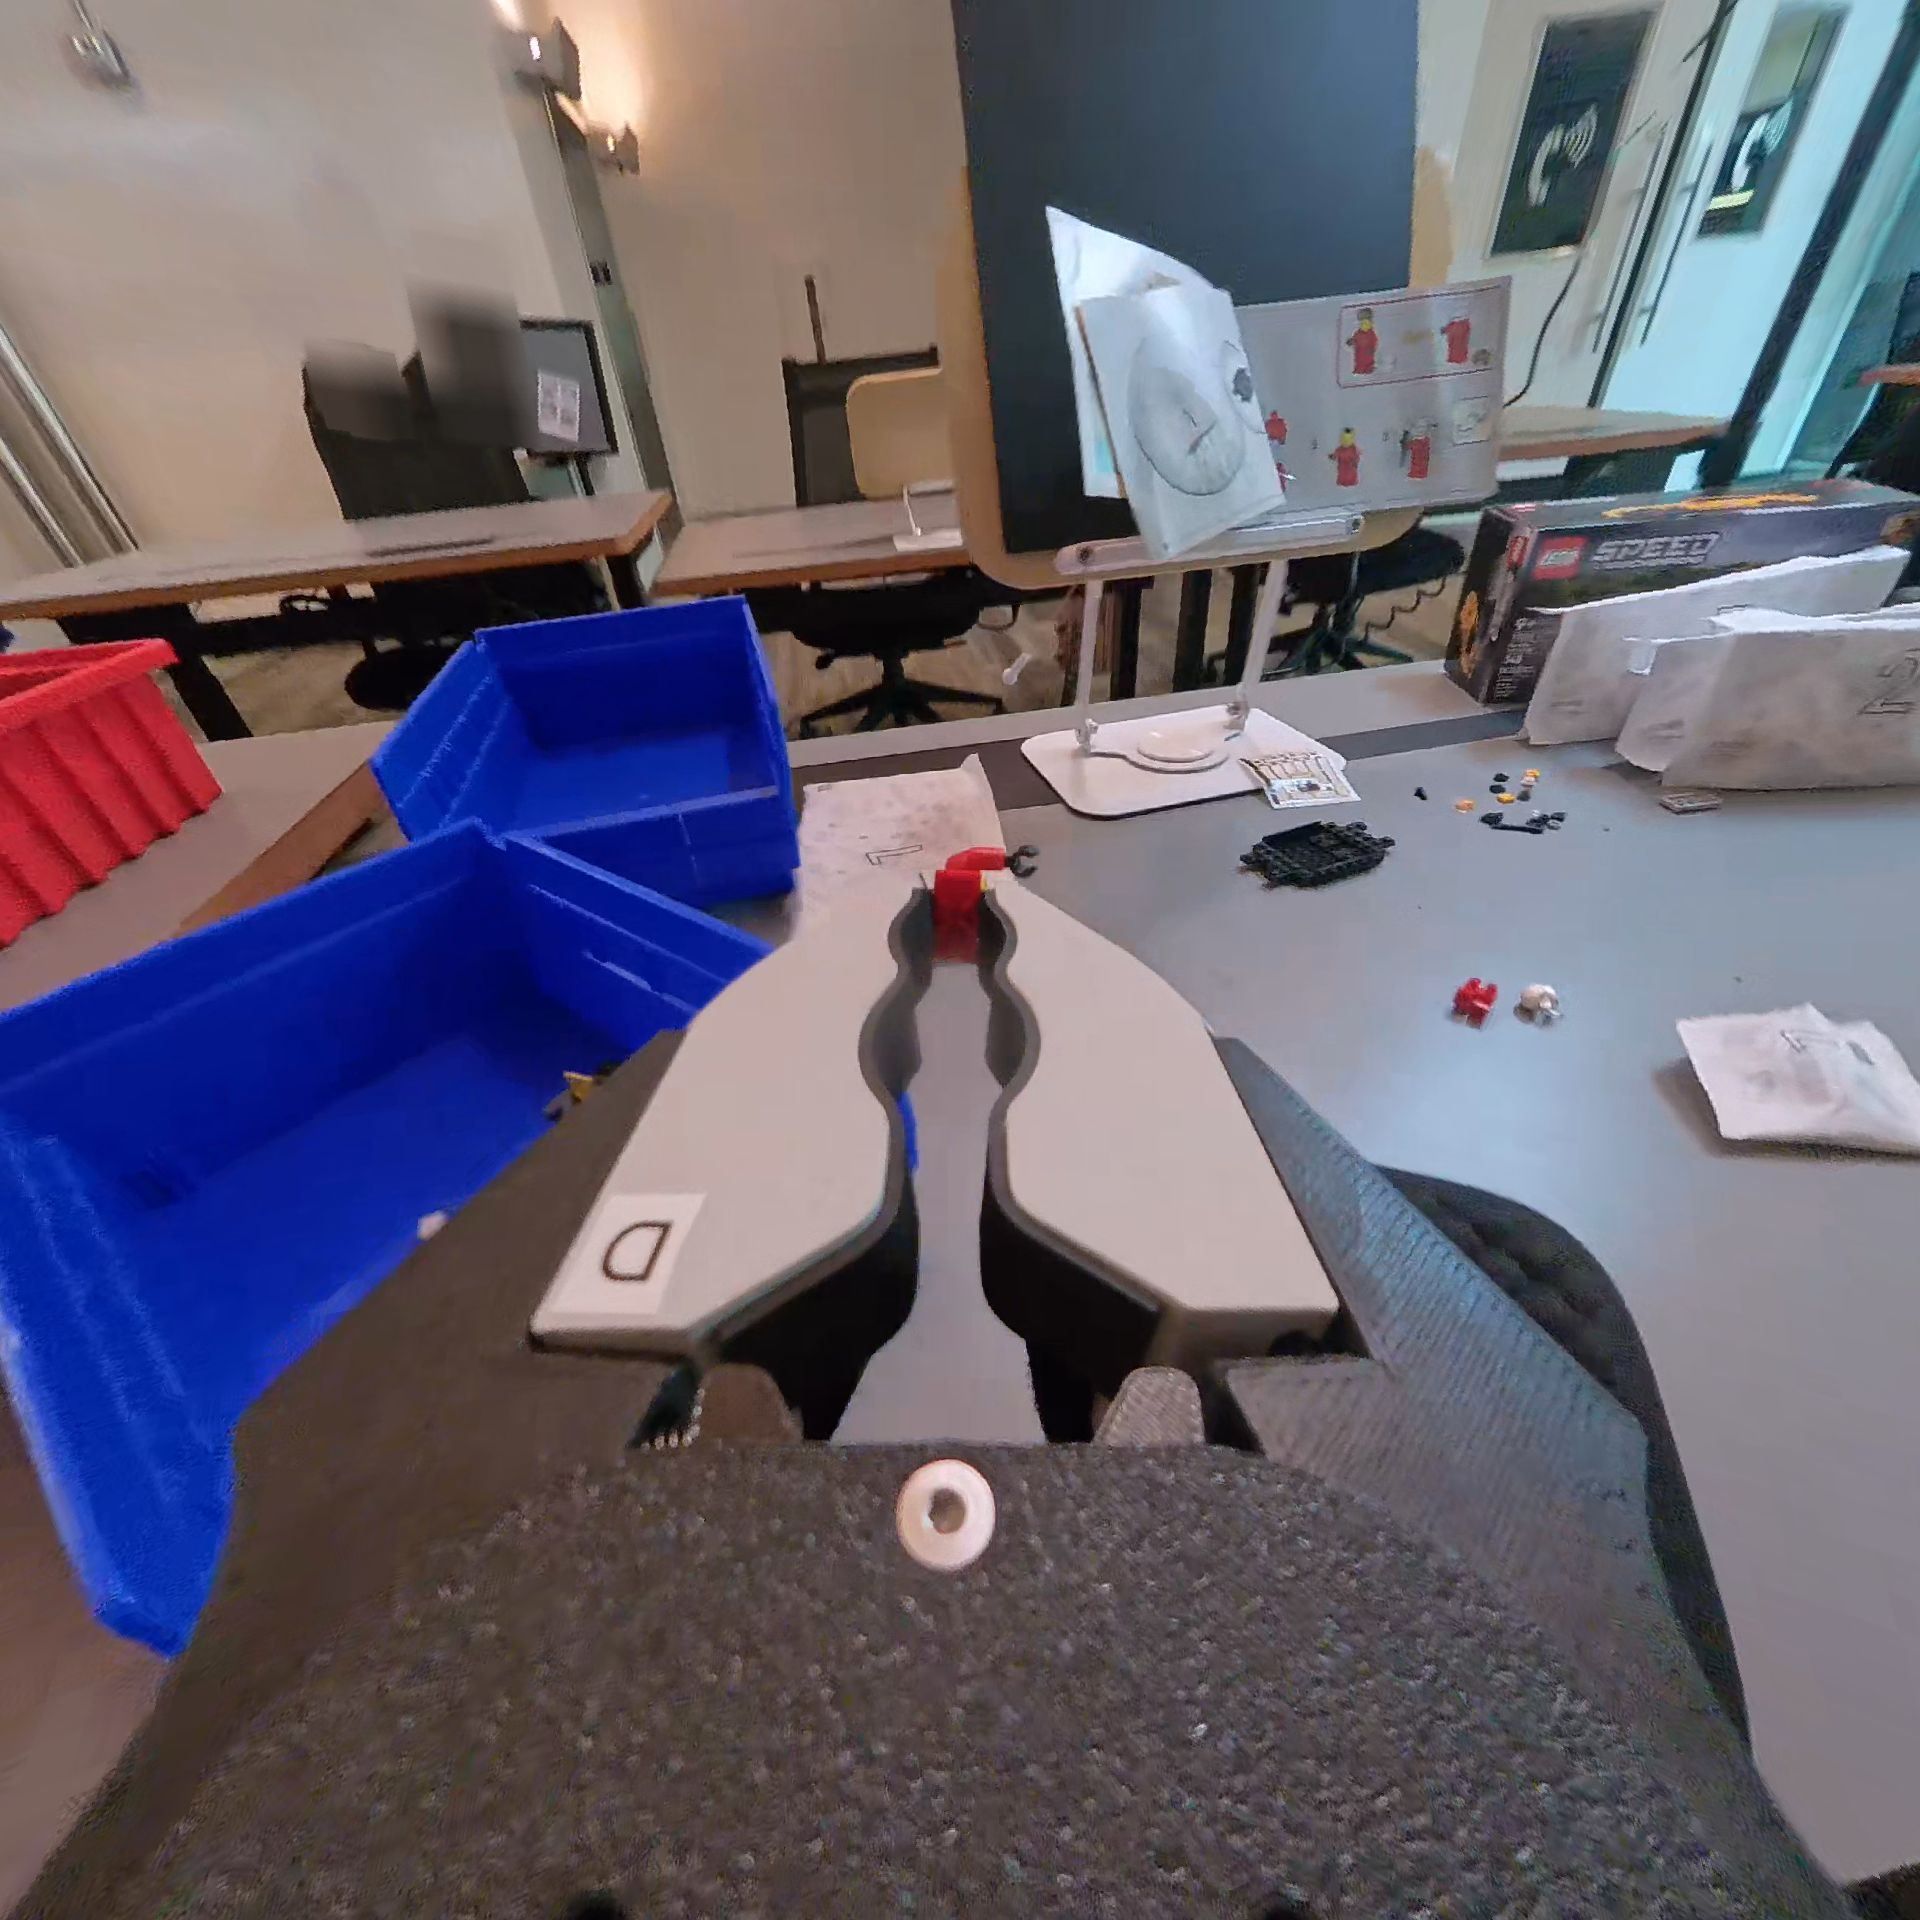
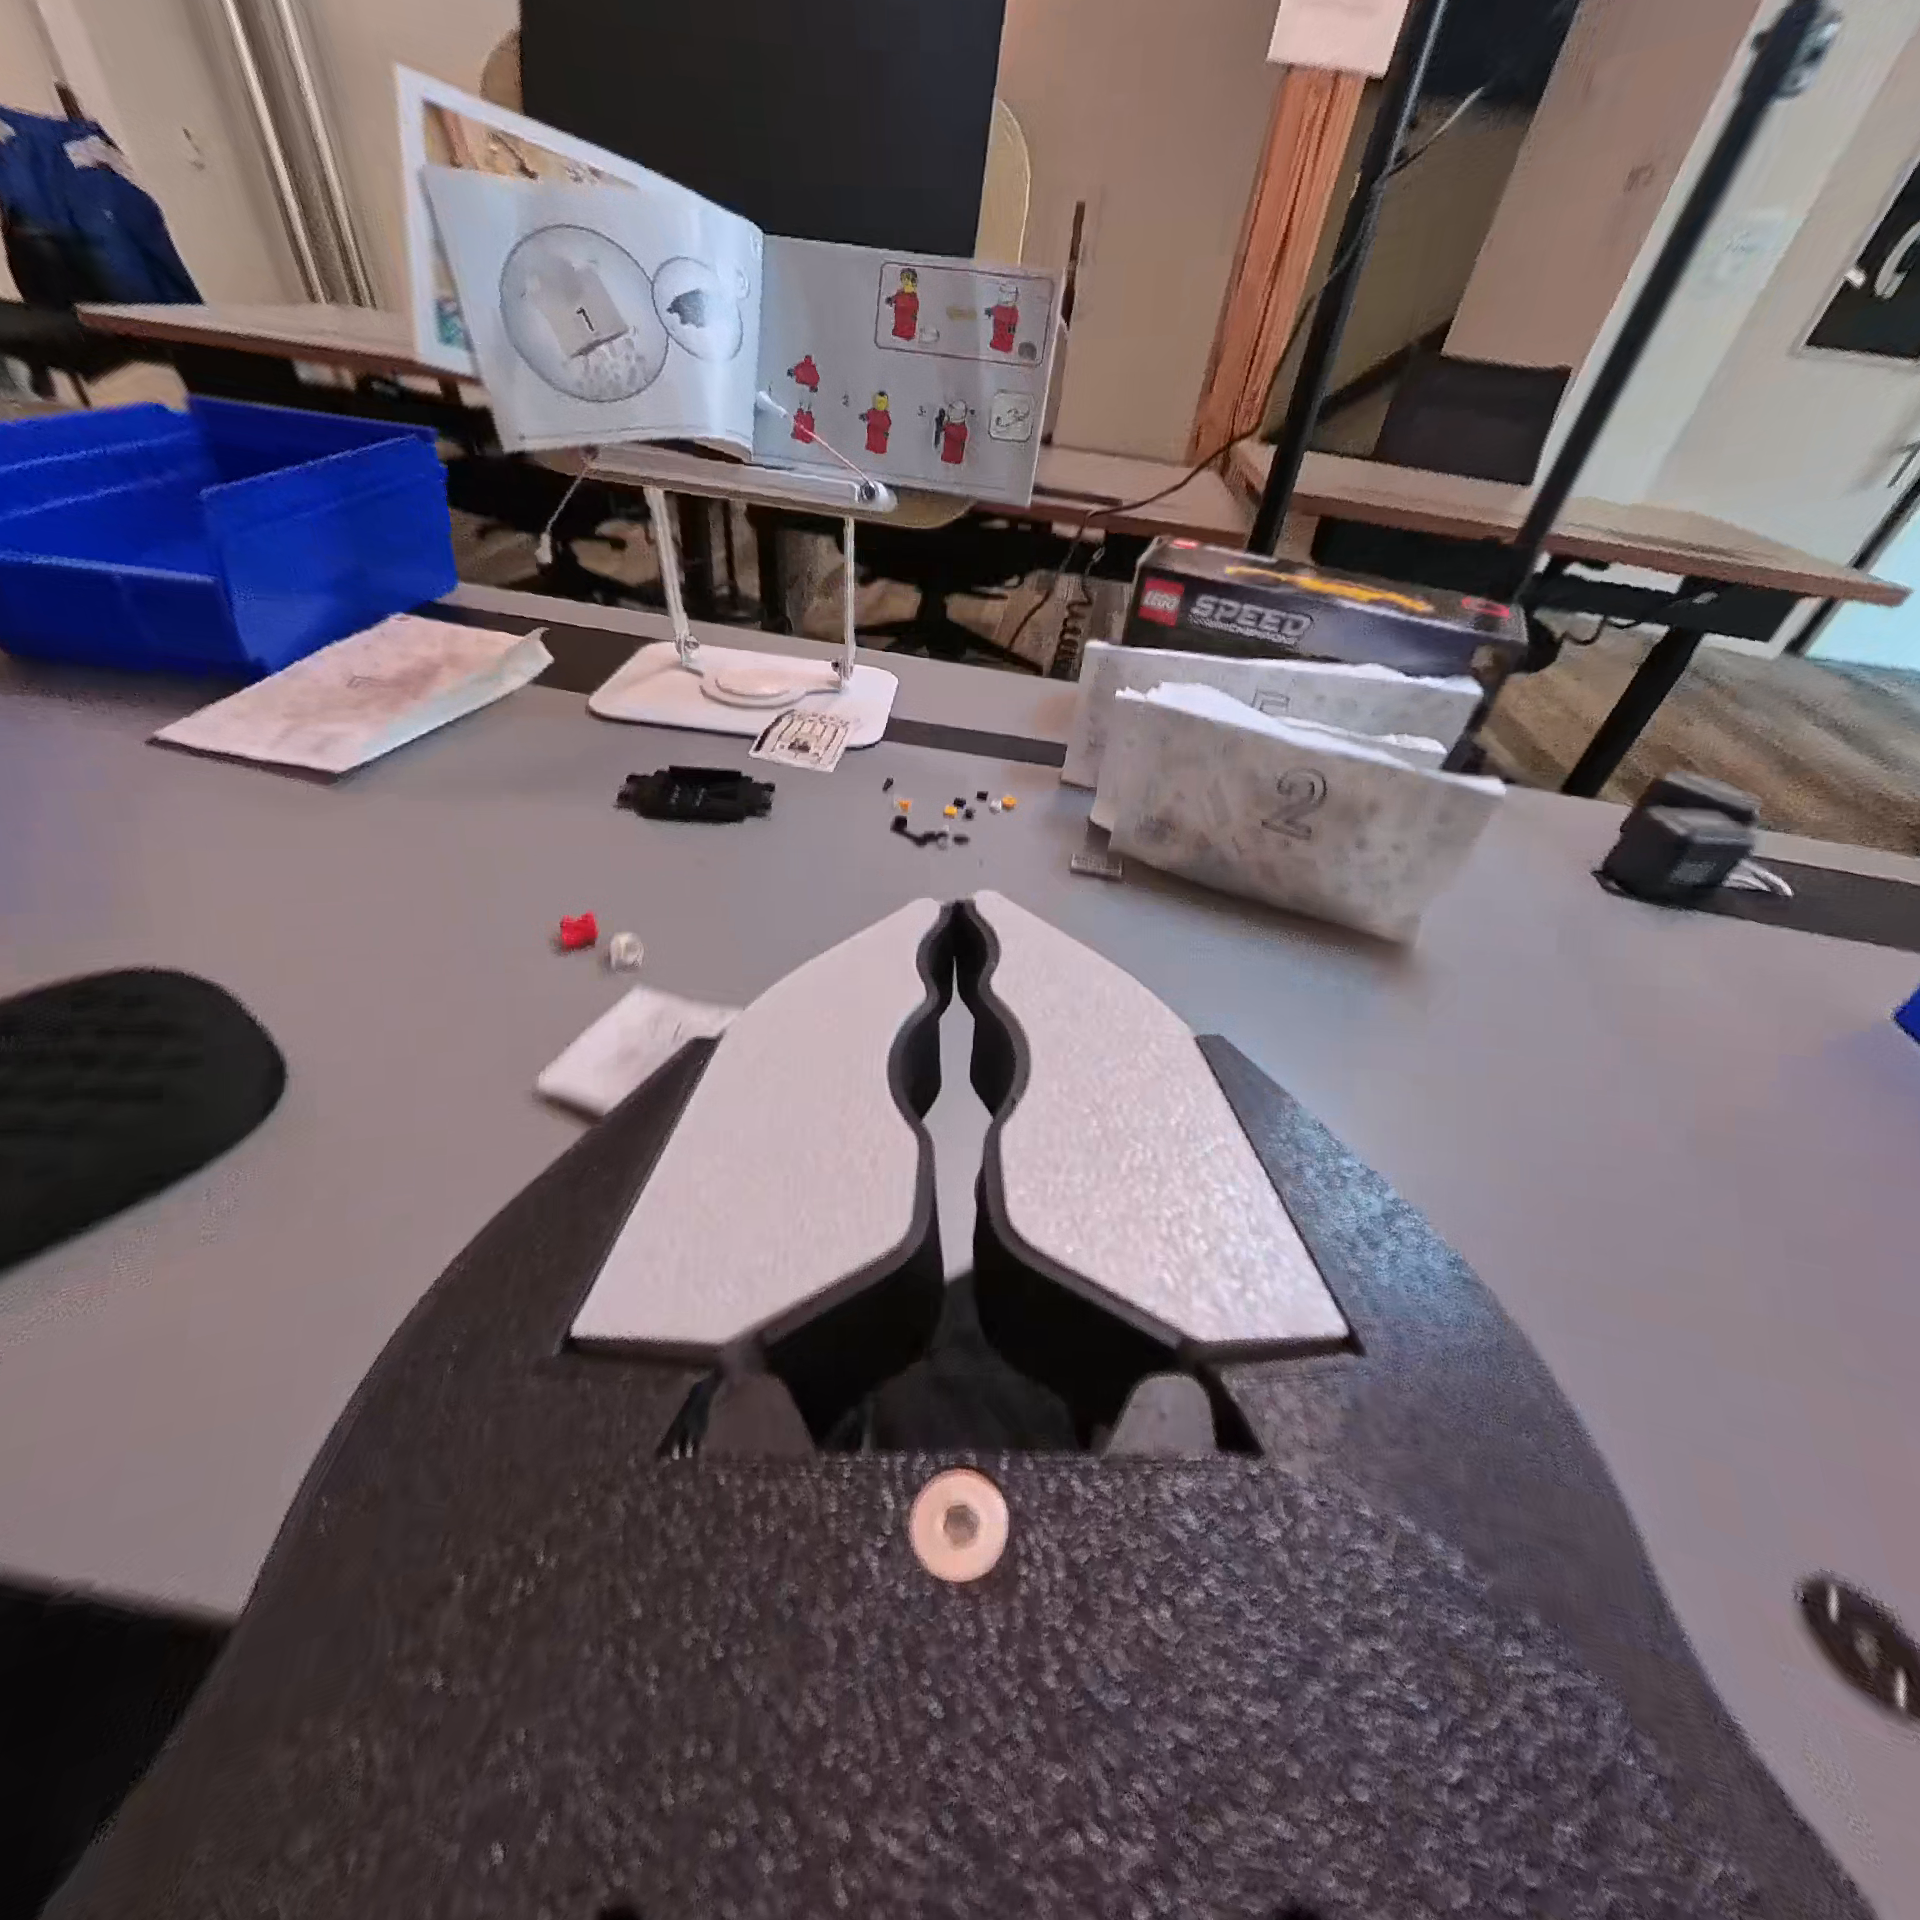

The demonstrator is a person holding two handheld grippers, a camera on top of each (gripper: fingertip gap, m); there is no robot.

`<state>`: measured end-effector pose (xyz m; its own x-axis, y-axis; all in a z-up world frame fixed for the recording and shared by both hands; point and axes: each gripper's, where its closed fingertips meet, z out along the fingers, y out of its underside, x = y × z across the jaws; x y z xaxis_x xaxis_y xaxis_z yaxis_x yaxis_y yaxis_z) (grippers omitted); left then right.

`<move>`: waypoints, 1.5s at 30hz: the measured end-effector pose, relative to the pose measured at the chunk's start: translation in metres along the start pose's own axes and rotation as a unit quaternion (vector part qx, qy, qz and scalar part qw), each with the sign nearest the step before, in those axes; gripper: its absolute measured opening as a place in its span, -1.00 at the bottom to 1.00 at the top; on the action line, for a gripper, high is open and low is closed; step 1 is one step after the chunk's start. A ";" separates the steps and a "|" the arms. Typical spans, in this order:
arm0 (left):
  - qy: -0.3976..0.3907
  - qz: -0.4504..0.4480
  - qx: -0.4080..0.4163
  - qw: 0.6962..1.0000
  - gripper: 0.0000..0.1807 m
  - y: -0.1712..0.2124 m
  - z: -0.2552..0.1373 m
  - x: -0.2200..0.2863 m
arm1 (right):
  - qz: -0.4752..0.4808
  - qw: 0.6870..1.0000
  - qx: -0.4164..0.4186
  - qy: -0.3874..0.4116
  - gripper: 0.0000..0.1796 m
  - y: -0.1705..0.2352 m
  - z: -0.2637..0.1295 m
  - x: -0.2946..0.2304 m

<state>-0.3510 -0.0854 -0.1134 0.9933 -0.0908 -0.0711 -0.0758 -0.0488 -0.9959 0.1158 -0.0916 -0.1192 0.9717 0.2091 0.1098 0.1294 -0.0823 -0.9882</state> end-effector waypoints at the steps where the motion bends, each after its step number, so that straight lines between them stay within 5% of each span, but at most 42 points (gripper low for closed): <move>1: 0.002 0.000 0.016 1.000 -0.92 0.008 -0.009 0.009 | 0.002 1.000 0.011 0.001 -1.00 0.014 -0.020 -0.003; 7: 0.008 0.016 0.028 0.999 -0.92 0.033 -0.087 0.051 | -0.005 1.000 0.021 0.000 -1.00 0.069 -0.141 -0.026; 11: 0.005 0.007 0.019 1.000 -0.92 0.024 -0.168 0.067 | 0.012 1.000 0.001 -0.005 -1.00 0.071 -0.202 -0.032; 17: -0.005 -0.005 0.064 0.998 -0.92 0.011 -0.241 0.067 | 0.018 0.999 0.044 -0.001 -1.00 0.048 -0.240 -0.043; 21: -0.006 -0.010 0.044 0.999 -0.92 0.024 -0.254 0.058 | 0.008 1.000 0.027 -0.012 -1.00 0.052 -0.234 -0.059; 28: -0.005 -0.002 0.020 1.000 -0.92 0.046 -0.209 0.049 | -0.001 1.000 0.017 -0.004 -1.00 0.059 -0.171 -0.049; 38: -0.005 0.014 0.036 0.999 -0.92 0.056 -0.042 0.042 | -0.031 0.997 0.058 0.034 -1.00 0.064 -0.023 -0.002; 45: -0.007 0.009 0.029 1.000 -0.92 0.035 0.022 0.042 | -0.017 0.998 0.057 0.027 -1.00 0.037 0.016 0.010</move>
<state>-0.3102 -0.0690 -0.1528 0.9930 -0.0764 -0.0899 -0.0893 0.0101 -0.9959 0.1273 -0.0773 -0.1562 0.9768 0.1565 0.1459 0.1419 0.0364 -0.9892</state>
